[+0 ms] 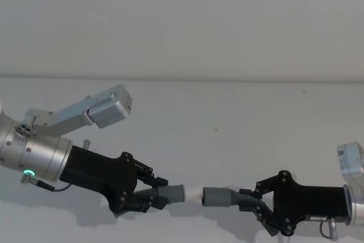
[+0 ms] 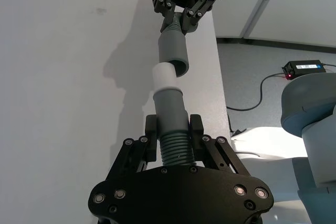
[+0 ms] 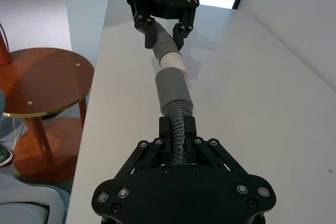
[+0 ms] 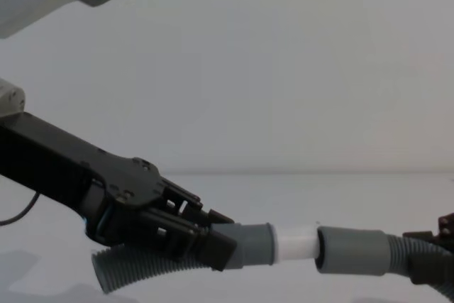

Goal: Use both hands to pick up one end of the pipe from the table, align the ends, and insert them.

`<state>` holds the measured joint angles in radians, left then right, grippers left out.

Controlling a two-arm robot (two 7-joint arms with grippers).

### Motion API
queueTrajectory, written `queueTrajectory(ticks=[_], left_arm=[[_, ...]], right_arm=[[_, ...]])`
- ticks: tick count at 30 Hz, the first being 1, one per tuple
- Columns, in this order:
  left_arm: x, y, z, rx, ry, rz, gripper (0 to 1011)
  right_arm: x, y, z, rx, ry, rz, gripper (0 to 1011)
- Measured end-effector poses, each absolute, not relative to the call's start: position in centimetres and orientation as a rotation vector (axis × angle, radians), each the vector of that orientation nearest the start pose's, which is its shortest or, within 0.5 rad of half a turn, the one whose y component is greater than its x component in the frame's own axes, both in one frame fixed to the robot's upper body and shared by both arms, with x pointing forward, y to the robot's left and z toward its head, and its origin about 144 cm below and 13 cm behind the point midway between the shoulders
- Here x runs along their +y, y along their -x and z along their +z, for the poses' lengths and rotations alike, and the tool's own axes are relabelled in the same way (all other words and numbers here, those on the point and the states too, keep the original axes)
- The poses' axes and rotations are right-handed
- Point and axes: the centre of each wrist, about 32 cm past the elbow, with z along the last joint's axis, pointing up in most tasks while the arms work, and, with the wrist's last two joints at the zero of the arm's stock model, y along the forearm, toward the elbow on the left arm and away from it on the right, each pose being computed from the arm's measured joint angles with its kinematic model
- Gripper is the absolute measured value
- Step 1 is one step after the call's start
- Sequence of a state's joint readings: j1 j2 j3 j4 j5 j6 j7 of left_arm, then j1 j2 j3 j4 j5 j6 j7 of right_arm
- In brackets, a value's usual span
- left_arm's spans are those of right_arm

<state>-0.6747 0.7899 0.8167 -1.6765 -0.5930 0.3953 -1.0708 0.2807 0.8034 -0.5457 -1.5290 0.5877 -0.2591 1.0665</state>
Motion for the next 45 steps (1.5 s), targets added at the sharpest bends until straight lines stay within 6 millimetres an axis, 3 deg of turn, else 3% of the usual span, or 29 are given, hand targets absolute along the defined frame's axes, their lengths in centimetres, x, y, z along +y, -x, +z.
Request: queueTrajectory(ticks=[45], left_arm=[[25.44, -52.44, 130.04, 0.051, -0.500, -0.012, 351]], right_arm=[[-32.96, -49.95, 119.71, -0.198, 0.183, -0.112, 129]])
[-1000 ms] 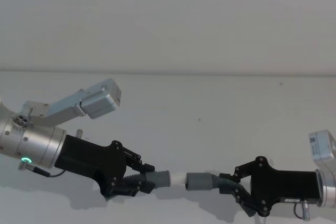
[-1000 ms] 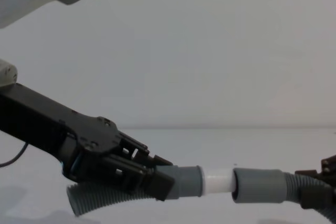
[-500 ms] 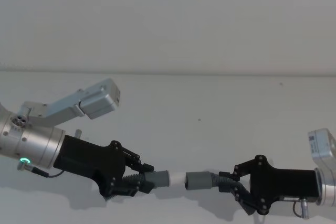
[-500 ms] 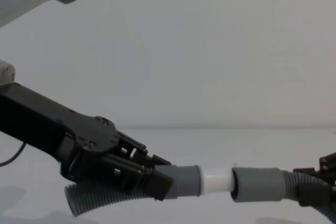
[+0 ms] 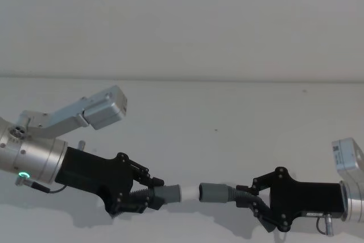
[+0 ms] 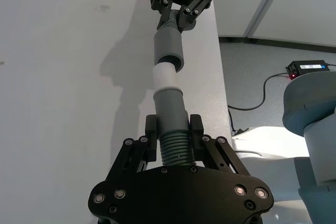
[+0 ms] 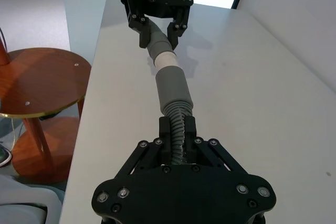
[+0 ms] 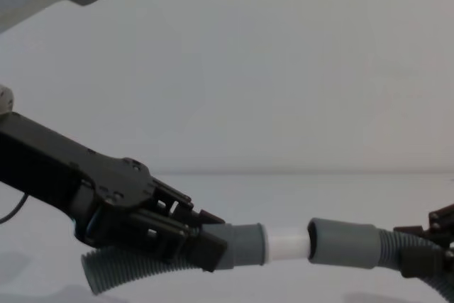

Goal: Use both hands to pick up one end of the pipe from the table, align the ends, and insert them.

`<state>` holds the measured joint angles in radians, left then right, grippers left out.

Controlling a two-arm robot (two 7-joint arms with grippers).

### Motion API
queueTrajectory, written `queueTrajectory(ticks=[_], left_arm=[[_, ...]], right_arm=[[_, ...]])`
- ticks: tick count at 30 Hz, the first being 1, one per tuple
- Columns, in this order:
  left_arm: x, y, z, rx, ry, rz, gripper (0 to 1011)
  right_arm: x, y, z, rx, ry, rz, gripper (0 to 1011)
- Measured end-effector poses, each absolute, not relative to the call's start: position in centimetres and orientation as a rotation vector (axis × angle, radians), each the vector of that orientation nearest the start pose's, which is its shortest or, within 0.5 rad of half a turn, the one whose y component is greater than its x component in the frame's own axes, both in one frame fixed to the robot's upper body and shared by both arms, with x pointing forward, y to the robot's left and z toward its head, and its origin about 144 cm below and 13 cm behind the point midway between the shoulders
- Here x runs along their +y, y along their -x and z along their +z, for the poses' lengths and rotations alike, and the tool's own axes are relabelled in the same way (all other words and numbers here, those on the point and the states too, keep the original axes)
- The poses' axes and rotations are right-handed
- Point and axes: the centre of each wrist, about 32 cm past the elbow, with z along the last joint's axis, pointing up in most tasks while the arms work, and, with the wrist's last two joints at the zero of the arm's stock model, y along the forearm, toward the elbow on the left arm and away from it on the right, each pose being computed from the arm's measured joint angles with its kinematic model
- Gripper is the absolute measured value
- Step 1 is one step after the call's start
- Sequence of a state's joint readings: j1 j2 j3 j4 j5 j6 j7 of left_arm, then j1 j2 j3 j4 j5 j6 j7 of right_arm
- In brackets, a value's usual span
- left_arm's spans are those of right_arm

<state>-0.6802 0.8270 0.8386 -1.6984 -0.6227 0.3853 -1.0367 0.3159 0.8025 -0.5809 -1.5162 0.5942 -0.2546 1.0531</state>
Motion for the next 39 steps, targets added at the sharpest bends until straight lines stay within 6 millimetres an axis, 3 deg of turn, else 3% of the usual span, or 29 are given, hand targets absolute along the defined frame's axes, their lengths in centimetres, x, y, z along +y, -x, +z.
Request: queueTrajectory(ticks=[39], left_arm=[[25.63, -52.26, 129.95, 0.057, -0.492, -0.014, 351]], right_arm=[[-32.56, -49.95, 119.66, -0.197, 0.189, -0.102, 128]])
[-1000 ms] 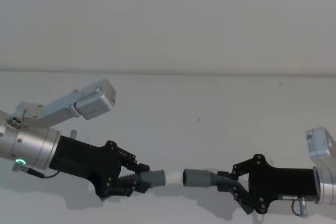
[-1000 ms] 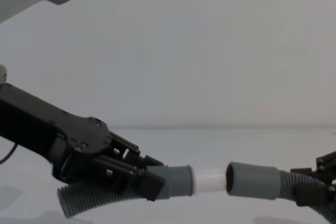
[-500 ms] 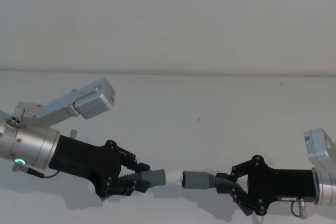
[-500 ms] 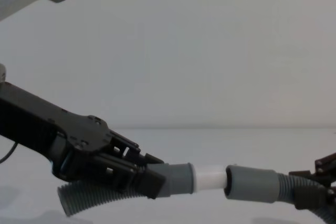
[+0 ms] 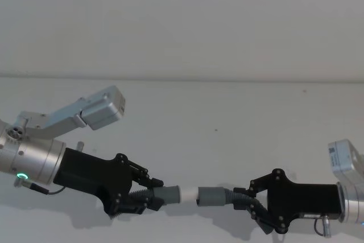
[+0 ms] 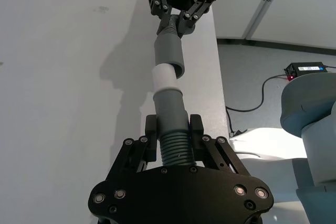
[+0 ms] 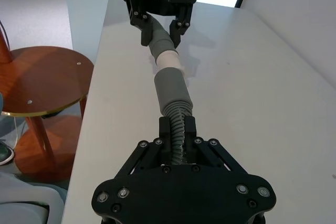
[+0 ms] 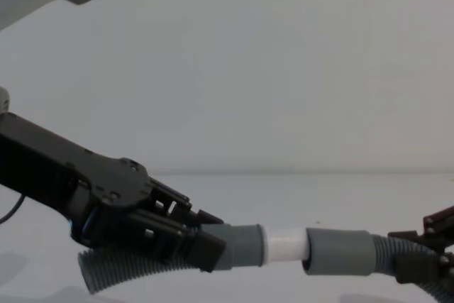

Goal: Use both hands to pick up one end of the pipe from the table, align the ends, and insert them.

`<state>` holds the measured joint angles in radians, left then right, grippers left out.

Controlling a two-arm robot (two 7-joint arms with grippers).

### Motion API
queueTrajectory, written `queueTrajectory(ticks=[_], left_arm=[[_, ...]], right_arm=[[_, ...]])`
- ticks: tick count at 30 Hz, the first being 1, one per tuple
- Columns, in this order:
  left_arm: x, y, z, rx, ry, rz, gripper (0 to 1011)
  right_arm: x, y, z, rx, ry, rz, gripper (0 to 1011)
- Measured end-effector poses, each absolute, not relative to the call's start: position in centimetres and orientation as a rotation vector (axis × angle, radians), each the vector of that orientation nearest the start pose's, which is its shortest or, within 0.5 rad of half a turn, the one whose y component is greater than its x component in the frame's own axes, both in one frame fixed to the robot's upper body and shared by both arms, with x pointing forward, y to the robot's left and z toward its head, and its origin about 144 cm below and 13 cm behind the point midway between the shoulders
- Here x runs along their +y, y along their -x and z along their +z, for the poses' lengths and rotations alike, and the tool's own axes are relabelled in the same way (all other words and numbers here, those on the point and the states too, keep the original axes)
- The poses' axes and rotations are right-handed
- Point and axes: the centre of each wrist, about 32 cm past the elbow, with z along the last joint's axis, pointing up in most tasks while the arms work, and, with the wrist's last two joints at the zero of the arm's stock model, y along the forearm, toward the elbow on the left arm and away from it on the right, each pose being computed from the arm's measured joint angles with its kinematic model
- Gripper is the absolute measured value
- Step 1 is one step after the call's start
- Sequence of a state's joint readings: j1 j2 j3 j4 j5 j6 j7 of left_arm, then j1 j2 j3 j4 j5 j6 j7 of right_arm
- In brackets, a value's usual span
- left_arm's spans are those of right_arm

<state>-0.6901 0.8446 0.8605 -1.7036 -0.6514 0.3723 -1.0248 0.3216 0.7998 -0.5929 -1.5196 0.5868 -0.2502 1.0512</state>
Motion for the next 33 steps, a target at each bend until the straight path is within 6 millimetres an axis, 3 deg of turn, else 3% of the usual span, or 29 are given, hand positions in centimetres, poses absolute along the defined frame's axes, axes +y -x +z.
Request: queueTrajectory(ticks=[33], left_arm=[[25.59, -51.78, 130.18, 0.057, -0.498, -0.007, 351]], right_arm=[[-32.59, -50.13, 119.55, -0.167, 0.165, -0.104, 128]])
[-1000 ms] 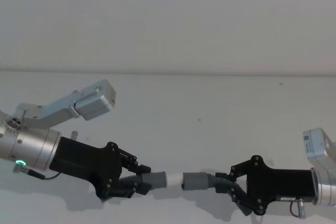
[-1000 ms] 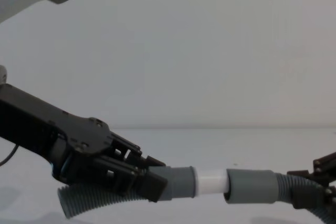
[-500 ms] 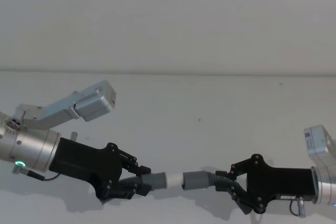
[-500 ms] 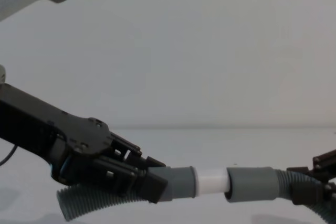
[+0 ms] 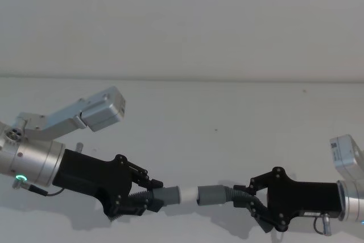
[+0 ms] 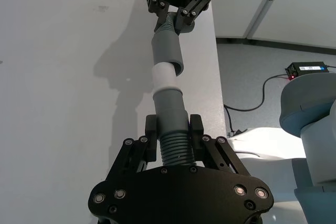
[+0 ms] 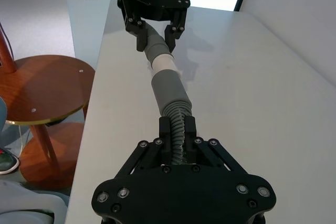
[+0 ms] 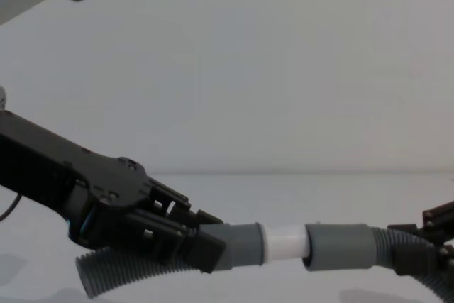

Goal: Use both hands to pick up one end of the pipe from the table, align the ends, and insert them.

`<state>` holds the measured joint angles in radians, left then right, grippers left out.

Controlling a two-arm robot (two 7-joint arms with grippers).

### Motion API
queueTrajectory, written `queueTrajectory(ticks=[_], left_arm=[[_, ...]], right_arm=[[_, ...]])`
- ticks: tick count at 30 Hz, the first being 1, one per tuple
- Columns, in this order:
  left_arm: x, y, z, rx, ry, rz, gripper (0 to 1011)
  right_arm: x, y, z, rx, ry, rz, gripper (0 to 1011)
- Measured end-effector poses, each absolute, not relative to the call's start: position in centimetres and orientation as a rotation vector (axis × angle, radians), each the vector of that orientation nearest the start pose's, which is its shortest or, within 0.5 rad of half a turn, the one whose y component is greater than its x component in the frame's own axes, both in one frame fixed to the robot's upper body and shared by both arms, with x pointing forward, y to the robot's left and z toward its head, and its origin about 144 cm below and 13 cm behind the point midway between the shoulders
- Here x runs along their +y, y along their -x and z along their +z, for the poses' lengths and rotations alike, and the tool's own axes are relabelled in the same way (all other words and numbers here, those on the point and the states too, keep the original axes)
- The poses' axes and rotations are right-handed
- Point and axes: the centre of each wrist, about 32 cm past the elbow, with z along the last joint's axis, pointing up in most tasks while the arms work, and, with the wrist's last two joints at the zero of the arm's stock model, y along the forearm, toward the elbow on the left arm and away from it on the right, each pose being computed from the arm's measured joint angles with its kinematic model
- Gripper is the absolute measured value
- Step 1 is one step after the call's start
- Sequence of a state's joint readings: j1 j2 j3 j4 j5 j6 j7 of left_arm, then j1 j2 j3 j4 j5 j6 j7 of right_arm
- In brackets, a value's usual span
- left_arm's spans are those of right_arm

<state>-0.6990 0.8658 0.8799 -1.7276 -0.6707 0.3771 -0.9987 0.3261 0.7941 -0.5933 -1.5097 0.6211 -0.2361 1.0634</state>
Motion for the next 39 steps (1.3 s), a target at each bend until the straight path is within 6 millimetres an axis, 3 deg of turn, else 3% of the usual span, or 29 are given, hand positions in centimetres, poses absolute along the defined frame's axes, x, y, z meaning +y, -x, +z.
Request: queueTrajectory(ticks=[39], left_arm=[[25.73, -51.02, 130.48, 0.056, -0.507, 0.009, 351]], right_arm=[[-32.63, -50.02, 119.73, -0.171, 0.163, -0.096, 129]])
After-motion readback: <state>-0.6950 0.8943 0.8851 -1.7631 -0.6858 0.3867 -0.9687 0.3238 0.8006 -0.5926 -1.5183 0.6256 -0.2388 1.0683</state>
